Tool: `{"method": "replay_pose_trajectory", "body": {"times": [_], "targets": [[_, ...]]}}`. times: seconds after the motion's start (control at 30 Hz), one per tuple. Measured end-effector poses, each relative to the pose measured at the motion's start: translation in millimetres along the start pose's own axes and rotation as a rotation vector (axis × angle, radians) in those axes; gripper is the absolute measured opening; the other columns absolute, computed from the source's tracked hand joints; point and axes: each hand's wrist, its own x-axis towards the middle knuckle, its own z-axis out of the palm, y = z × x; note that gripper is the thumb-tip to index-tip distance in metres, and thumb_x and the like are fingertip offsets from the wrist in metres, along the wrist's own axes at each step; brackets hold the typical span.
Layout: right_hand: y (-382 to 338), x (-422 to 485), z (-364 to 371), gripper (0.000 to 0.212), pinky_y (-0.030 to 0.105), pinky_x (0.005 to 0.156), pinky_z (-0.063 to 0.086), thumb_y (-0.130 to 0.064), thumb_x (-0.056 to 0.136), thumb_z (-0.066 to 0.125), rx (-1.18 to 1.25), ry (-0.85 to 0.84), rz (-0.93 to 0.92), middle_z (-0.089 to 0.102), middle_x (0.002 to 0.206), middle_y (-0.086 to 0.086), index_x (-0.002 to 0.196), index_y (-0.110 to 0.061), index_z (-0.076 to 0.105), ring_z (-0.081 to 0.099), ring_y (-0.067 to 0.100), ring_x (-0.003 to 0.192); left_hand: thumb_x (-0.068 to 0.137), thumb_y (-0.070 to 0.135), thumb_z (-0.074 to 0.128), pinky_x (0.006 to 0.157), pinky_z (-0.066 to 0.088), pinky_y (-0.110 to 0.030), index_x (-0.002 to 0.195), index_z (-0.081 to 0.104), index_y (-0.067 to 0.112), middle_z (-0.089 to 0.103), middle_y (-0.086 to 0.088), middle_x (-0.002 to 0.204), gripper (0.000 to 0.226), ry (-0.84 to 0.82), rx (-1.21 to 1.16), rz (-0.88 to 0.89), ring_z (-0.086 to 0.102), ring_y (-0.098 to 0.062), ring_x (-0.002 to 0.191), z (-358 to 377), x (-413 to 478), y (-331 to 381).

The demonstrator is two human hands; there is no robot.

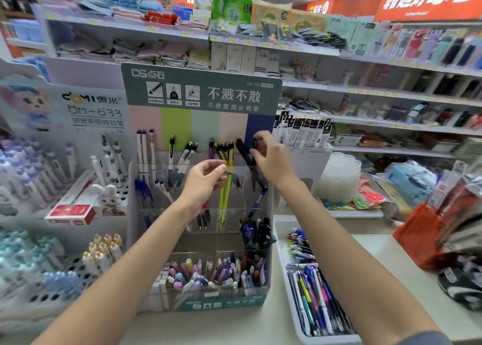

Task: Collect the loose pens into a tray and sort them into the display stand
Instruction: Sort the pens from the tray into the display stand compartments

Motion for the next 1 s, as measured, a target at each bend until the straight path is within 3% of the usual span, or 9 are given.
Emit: {"method": "replay_pose_trajectory", "body": {"times": [0.1,0.27,0.4,0.47,0.6,0.67,0.83,0.93,1.0], "targets": [[5,-9,1,0.050,0.030,0.105,0.044,0.000,0.095,0.055,0.064,-0.046,0.023,0.061,0.132,0.010,0.143,-0.009,0.048,0.057,0.021,0.119,0.100,0.012,0.057,0.067,0.054,-0.018,0.104,0.066,0.013,0.072,-0.002,0.092,0.010,0.012,0.032,-0.006,0.063,-0.008,0.075,3,-1,-2],[32,-33,-29,0.043,0.021,0.077,0.050,0.002,0.094,0.052,0.106,0.178,0.180,0.071,0.103,0.005,0.135,-0.010,0.056,0.062,0.011,0.083,0.100,0.011,0.056,0.060,0.052,-0.017,0.104,0.066,0.011,0.070,-0.002,0.089,0.010,-0.015,0.079,-0.008,0.063,-0.005,0.066,24,-9,-6],[69,-70,-51,0.032,0.023,0.075,0.054,0.001,0.093,0.054,0.079,0.208,0.266,0.072,0.098,0.005,0.123,-0.007,0.063,0.064,0.014,0.081,0.100,0.011,0.056,0.060,0.052,-0.017,0.102,0.066,0.012,0.070,-0.002,0.087,0.011,-0.050,0.105,-0.023,0.063,-0.008,0.067,59,-24,-12],[91,-91,-62,0.029,0.020,0.074,0.054,-0.002,0.094,0.055,0.076,0.164,0.302,0.071,0.098,0.002,0.120,-0.006,0.065,0.065,0.015,0.083,0.100,0.011,0.055,0.061,0.054,-0.018,0.102,0.066,0.013,0.070,-0.003,0.086,0.011,-0.054,0.107,-0.047,0.063,-0.009,0.068,82,-34,-21],[142,-135,-83,0.024,0.033,0.083,0.055,-0.007,0.095,0.054,0.081,0.023,0.411,0.071,0.099,0.003,0.114,-0.011,0.069,0.064,0.017,0.088,0.100,0.011,0.056,0.064,0.055,-0.022,0.102,0.065,0.010,0.068,-0.005,0.086,0.010,-0.079,0.106,-0.127,0.065,-0.012,0.072,136,-56,-51],[168,-163,-93,0.023,0.029,0.083,0.053,-0.009,0.095,0.055,0.054,-0.103,0.456,0.071,0.102,0.004,0.114,-0.010,0.069,0.062,0.014,0.088,0.100,0.012,0.056,0.067,0.056,-0.023,0.103,0.064,0.009,0.068,-0.006,0.088,0.009,-0.078,0.133,-0.204,0.066,-0.015,0.078,163,-68,-75],[227,-245,-101,0.021,0.032,0.090,0.045,-0.012,0.091,0.061,-0.059,-0.381,0.430,0.071,0.107,0.007,0.110,-0.009,0.072,0.062,0.025,0.102,0.099,0.010,0.057,0.065,0.049,-0.010,0.113,0.063,0.005,0.065,-0.008,0.104,0.017,-0.001,0.275,-0.367,0.061,-0.012,0.085,217,-103,-150],[252,-289,-99,0.033,0.030,0.104,0.036,-0.026,0.095,0.059,-0.113,-0.443,0.374,0.063,0.126,0.001,0.126,-0.016,0.064,0.054,0.021,0.119,0.097,0.024,0.061,0.089,0.042,-0.022,0.127,0.060,0.010,0.060,-0.006,0.129,0.033,0.024,0.464,-0.435,0.057,-0.016,0.110,235,-124,-195],[259,-310,-97,0.039,0.022,0.106,0.026,-0.031,0.099,0.054,-0.076,-0.456,0.384,0.055,0.137,-0.001,0.136,-0.017,0.057,0.046,0.018,0.128,0.089,0.046,0.065,0.108,0.038,-0.033,0.137,0.051,0.017,0.046,-0.007,0.147,0.058,0.040,0.596,-0.490,0.045,-0.022,0.132,244,-139,-216]]}}
